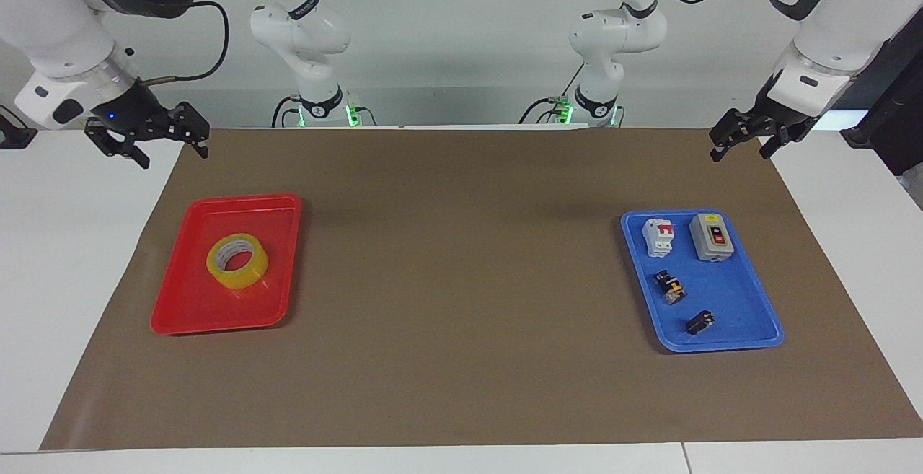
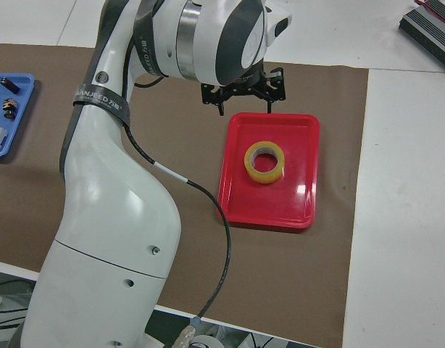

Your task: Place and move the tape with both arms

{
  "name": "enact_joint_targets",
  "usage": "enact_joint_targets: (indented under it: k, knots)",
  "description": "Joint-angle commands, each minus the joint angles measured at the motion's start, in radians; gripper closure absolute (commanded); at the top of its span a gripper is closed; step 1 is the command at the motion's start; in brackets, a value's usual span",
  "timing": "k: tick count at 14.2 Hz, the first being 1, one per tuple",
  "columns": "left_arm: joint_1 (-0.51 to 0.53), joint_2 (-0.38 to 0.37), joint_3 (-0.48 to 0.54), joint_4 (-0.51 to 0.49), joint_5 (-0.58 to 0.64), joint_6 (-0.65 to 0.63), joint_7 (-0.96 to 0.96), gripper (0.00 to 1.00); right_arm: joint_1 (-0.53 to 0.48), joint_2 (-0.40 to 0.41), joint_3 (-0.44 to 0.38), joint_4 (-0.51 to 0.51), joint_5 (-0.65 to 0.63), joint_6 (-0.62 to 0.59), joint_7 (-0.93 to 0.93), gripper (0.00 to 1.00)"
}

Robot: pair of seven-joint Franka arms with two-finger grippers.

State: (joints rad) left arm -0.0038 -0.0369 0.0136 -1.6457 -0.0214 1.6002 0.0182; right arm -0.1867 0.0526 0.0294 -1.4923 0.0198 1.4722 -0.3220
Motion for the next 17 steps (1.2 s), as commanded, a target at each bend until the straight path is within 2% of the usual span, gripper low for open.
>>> enact_joint_targets:
  k: [1, 2, 3, 6, 15, 17]
  knots:
    - [-0.005, -0.012, 0.008, -0.006, -0.012, 0.003, 0.014, 0.00, 0.045, 0.000, -0.049, 0.018, -0.009, -0.032, 0.012, 0.00]
    - [-0.005, -0.012, 0.008, -0.008, -0.012, 0.003, 0.014, 0.00, 0.085, -0.022, -0.106, -0.002, -0.011, -0.032, 0.012, 0.00]
    - [-0.005, -0.012, 0.008, -0.006, -0.012, 0.003, 0.014, 0.00, 0.128, -0.027, -0.127, -0.017, -0.021, -0.024, 0.017, 0.00]
    - [-0.005, -0.012, 0.008, -0.006, -0.012, 0.003, 0.014, 0.00, 0.164, -0.028, -0.128, -0.014, -0.090, -0.032, 0.024, 0.00]
    - [-0.005, -0.012, 0.008, -0.006, -0.012, 0.003, 0.014, 0.00, 0.099, -0.025, -0.131, -0.022, -0.051, -0.006, 0.020, 0.00]
    - [-0.005, -0.012, 0.008, -0.006, -0.012, 0.003, 0.014, 0.00, 0.099, -0.043, -0.131, -0.057, -0.051, 0.003, 0.023, 0.00]
